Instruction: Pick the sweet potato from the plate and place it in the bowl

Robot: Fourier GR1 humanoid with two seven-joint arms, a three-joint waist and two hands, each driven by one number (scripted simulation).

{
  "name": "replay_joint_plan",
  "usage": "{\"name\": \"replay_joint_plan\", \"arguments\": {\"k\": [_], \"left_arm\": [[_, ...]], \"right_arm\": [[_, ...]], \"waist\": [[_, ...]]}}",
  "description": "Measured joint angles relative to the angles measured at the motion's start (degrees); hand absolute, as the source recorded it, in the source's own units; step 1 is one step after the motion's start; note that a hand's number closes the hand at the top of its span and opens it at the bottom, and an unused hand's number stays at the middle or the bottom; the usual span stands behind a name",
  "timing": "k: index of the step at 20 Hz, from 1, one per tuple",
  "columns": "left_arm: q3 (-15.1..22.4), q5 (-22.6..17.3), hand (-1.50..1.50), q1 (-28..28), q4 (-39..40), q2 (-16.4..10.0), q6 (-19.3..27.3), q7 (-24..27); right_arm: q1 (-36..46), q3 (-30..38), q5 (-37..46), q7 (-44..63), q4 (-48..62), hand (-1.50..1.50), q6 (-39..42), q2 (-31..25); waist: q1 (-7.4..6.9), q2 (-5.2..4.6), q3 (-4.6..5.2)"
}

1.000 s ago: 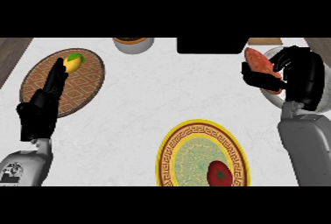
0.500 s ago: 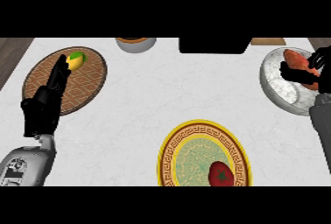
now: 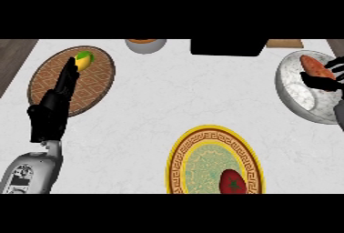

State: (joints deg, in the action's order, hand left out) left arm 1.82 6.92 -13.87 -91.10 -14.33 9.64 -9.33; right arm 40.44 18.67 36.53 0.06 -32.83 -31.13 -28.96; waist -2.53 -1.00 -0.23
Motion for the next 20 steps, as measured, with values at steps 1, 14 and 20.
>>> {"name": "replay_joint_plan", "arguments": {"k": [1,14,20], "left_arm": [[0.0,0.2,0.0,0.3,-0.5,-0.1,0.0,0.0],[-0.7,0.5,0.0,0.0,-0.6,0.1,-0.4,-0.8],[-2.6,0.1,0.0,-0.1,0.4,-0.6,-1.3,-0.6]], "right_arm": [[0.2,1.1,-1.4,-2.1,1.6,-1.5,0.9,-0.1],[4.1,13.5,-15.5,-25.0,12.8,-1.5,8.7,-3.4],[2.5,16.9,-20.7,-28.0,14.0,-1.5,15.8,-6.9]], "waist": [[-0.22,-0.06,-0.03],[0.3,0.04,0.0],[1.47,0.55,0.12]]}}
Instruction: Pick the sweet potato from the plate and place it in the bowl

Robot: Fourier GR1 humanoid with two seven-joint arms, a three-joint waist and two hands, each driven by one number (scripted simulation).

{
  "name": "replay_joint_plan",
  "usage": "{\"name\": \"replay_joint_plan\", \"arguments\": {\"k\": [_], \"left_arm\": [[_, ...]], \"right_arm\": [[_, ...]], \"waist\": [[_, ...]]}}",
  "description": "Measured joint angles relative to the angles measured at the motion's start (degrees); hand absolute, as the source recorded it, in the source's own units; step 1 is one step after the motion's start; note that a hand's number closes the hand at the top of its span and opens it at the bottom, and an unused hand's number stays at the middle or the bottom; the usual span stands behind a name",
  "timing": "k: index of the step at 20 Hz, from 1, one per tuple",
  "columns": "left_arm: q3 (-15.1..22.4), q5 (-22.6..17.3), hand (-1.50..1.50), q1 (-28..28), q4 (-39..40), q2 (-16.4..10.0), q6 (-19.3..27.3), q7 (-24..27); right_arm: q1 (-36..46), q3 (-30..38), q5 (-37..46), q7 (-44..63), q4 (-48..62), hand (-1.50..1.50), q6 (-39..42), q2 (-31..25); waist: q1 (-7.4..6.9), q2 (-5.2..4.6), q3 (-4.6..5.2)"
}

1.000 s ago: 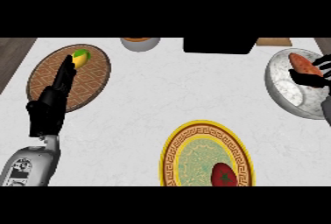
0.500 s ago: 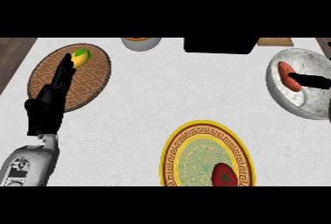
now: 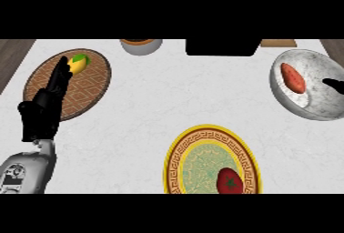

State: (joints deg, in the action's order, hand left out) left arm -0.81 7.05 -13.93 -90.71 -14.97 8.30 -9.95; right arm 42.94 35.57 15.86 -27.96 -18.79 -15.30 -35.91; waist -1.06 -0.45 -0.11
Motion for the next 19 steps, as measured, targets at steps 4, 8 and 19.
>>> {"name": "replay_joint_plan", "arguments": {"k": [4,8,19], "left_arm": [[-0.3,0.7,0.0,0.4,0.4,0.3,0.3,0.3],[-0.8,1.0,0.0,0.8,0.9,0.7,0.6,0.7],[-1.4,1.9,0.0,2.3,-2.7,1.5,-0.3,-1.4]], "right_arm": [[-4.6,2.4,-4.3,-2.9,-1.4,-1.5,7.5,-2.2],[-10.3,3.4,-8.0,-5.2,-5.0,-1.5,15.1,-2.7],[-28.6,1.6,-15.4,-4.2,-26.4,-1.5,23.9,2.9]], "waist": [[0.92,0.33,0.06],[1.54,0.58,0.12],[1.67,0.68,0.15]]}}
